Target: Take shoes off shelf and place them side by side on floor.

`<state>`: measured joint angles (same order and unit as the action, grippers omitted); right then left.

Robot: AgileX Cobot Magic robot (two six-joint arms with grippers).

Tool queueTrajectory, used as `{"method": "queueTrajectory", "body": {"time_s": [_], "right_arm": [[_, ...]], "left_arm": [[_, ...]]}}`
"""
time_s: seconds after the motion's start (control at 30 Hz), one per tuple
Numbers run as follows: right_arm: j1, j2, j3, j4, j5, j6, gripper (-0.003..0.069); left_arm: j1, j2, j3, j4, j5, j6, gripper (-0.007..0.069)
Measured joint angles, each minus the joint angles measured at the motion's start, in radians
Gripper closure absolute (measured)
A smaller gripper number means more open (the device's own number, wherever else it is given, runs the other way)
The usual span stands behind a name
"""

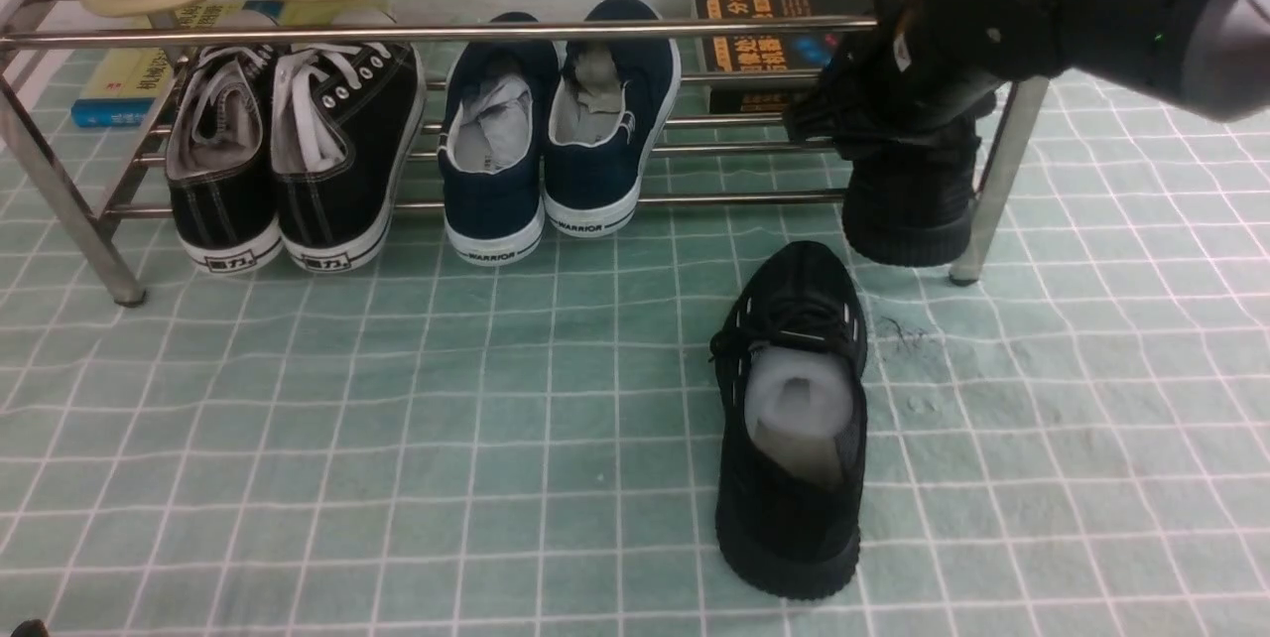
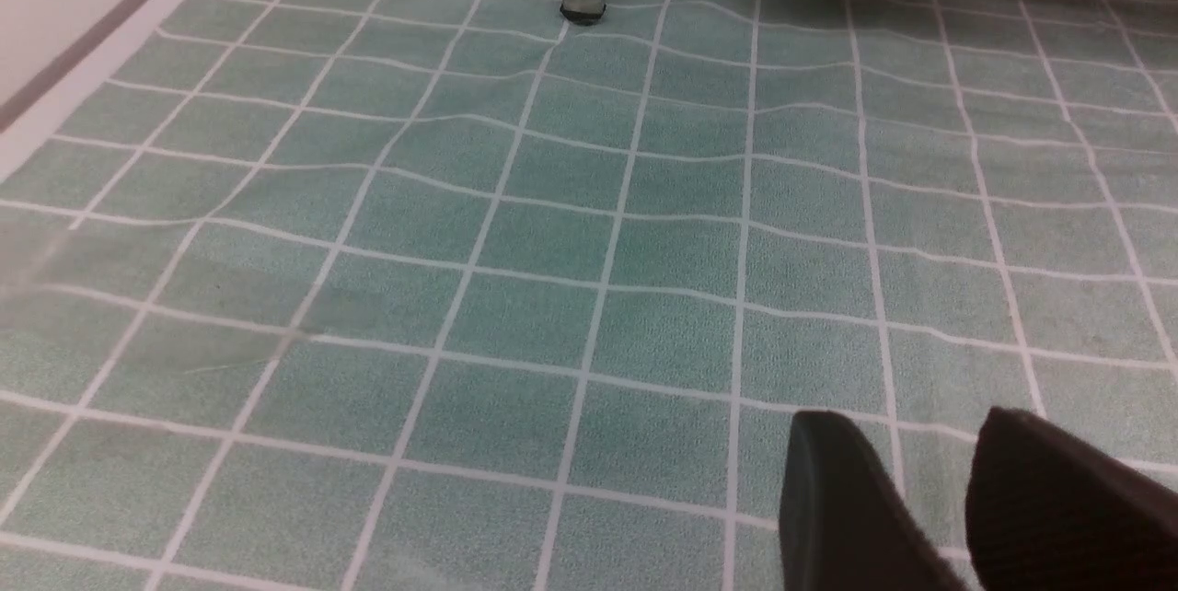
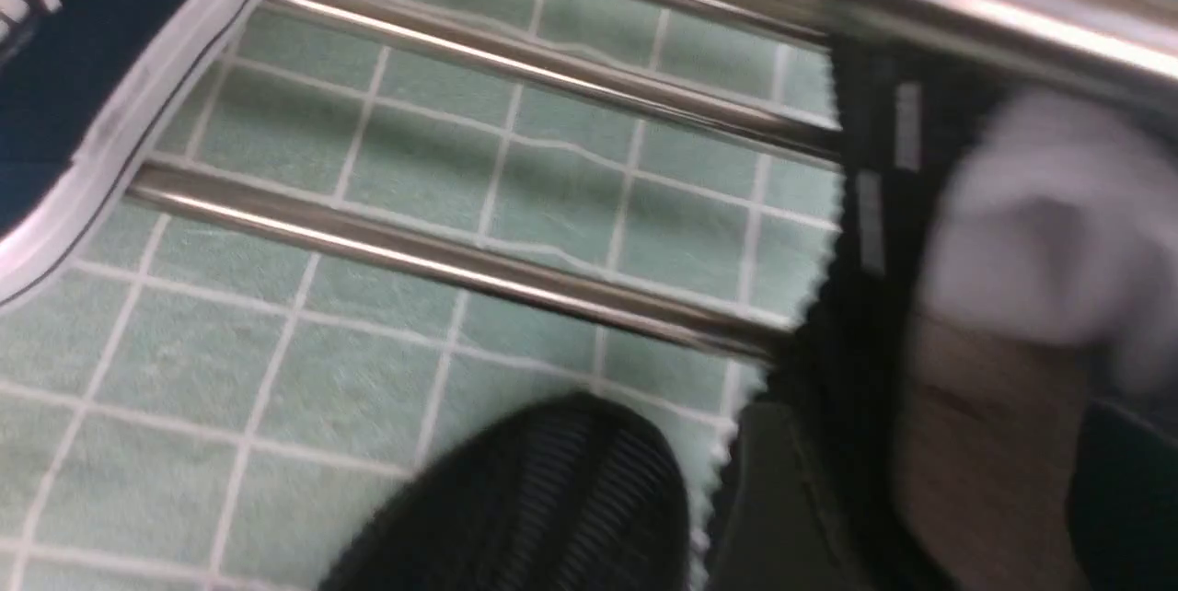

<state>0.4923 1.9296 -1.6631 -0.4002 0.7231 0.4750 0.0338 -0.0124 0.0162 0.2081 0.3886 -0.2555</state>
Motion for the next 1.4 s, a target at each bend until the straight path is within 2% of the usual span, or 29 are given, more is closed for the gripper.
{"method": "queueTrajectory", "body": {"time_s": [0.13, 0.23, 0.27, 0.3, 0.33, 0.4, 0.43, 0.5, 0.63, 0.77, 1.1, 1.23, 1.4], "right_arm": [[-0.002, 0.038, 0.000, -0.016, -0.048, 0.001, 0.0285], [-0.002, 0.054, 0.000, -0.023, -0.048, 0.001, 0.0410], [-0.002, 0.051, 0.000, -0.023, -0.032, -0.001, 0.0478], [-0.002, 0.050, 0.000, -0.021, -0.025, -0.002, 0.0491], [-0.002, 0.028, 0.000, -0.002, 0.018, -0.025, 0.0603], [-0.001, 0.008, 0.001, 0.020, 0.051, -0.045, 0.0641], [0.008, -0.043, 0.001, 0.067, 0.119, -0.098, 0.0655], [0.013, -0.088, 0.001, 0.106, 0.171, -0.140, 0.0655], [0.036, -0.275, 0.001, 0.285, 0.380, -0.293, 0.0655], [0.038, -0.390, 0.002, 0.371, 0.530, -0.373, 0.0655], [0.038, -0.521, 0.297, 0.386, 0.537, -0.381, 0.0653], [0.038, -0.512, 0.413, 0.356, 0.436, -0.383, 0.0652], [0.038, -0.468, 0.442, 0.284, 0.338, -0.374, 0.0651]], "left_arm": [[0.000, 0.000, 0.000, 0.000, 0.000, 0.000, 0.0383], [0.000, 0.000, 0.000, 0.000, 0.000, 0.000, 0.0383], [0.000, 0.000, 0.000, 0.000, 0.000, 0.000, 0.0383], [0.000, 0.000, 0.000, 0.000, 0.000, 0.000, 0.0383], [0.000, 0.000, 0.000, 0.000, 0.000, 0.000, 0.0383], [0.000, 0.000, 0.000, 0.000, 0.000, 0.000, 0.0383], [0.000, 0.000, 0.000, 0.000, 0.000, 0.000, 0.0383], [0.000, 0.000, 0.000, 0.000, 0.000, 0.000, 0.0383], [0.000, 0.000, 0.000, 0.000, 0.000, 0.000, 0.0383], [0.000, 0.000, 0.000, 0.000, 0.000, 0.000, 0.0383], [0.000, 0.000, 0.000, 0.000, 0.000, 0.000, 0.0383], [0.000, 0.000, 0.000, 0.000, 0.000, 0.000, 0.0383], [0.000, 0.000, 0.000, 0.000, 0.000, 0.000, 0.0383]]}}
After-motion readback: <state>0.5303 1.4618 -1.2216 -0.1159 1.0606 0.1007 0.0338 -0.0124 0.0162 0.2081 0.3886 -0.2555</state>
